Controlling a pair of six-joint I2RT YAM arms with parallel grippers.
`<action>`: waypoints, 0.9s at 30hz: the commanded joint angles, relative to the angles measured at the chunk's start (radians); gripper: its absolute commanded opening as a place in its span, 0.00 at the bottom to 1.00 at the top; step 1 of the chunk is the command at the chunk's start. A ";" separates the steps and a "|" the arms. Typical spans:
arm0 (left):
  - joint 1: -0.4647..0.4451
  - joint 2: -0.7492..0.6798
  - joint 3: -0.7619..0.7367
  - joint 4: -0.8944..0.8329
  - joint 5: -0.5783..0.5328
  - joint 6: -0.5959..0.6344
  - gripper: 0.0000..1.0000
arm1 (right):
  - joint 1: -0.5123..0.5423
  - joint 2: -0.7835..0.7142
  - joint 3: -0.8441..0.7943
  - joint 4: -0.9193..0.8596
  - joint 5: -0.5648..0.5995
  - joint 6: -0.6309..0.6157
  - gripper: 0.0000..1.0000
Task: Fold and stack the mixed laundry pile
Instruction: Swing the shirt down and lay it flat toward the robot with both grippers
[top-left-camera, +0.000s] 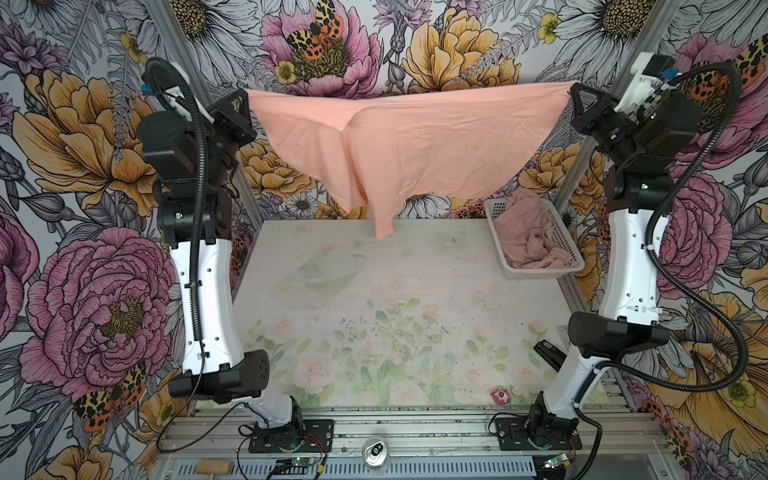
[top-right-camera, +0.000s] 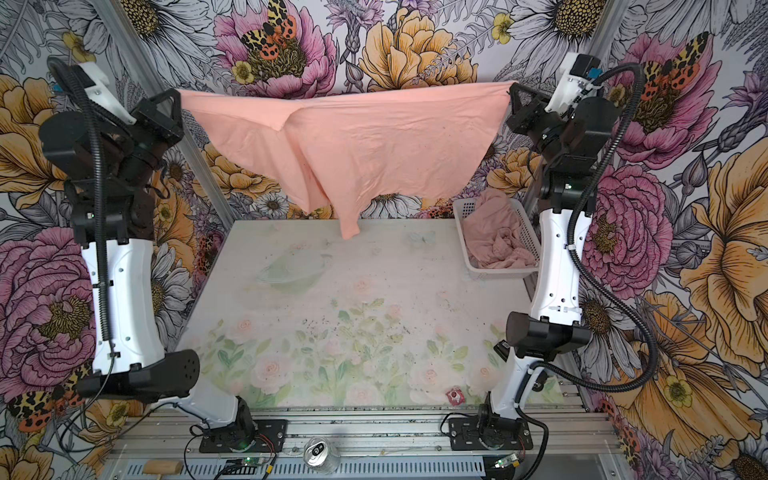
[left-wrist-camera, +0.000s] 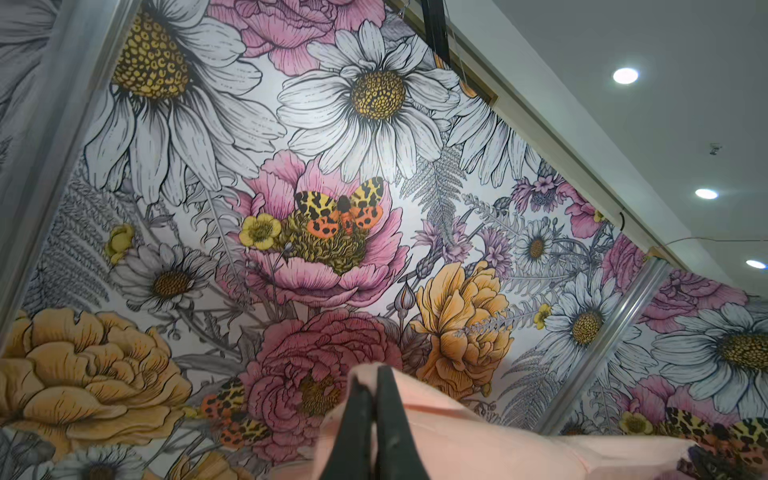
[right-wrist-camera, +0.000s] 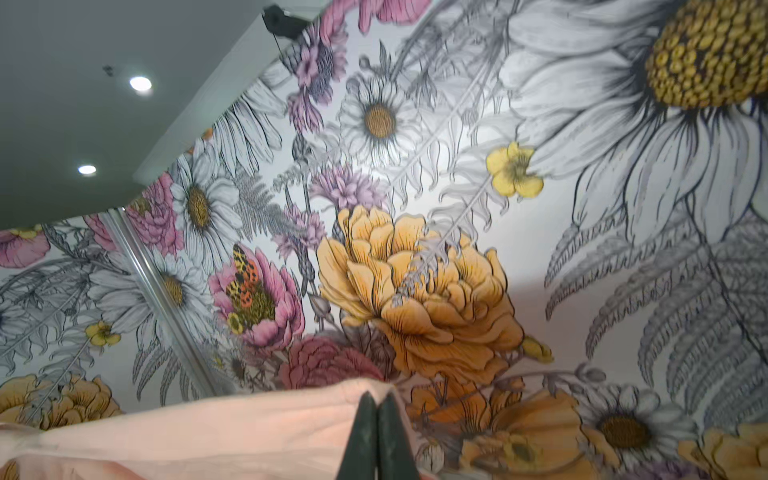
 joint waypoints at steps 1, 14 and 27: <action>0.058 -0.193 -0.367 0.126 0.057 0.016 0.00 | 0.039 -0.171 -0.383 0.003 -0.028 -0.134 0.00; 0.071 -0.845 -1.291 -0.102 0.025 -0.161 0.00 | 0.089 -0.658 -1.491 0.066 0.067 -0.029 0.00; -0.131 -1.027 -1.274 -0.732 -0.182 -0.358 0.00 | 0.092 -0.879 -1.515 -0.556 0.270 0.097 0.00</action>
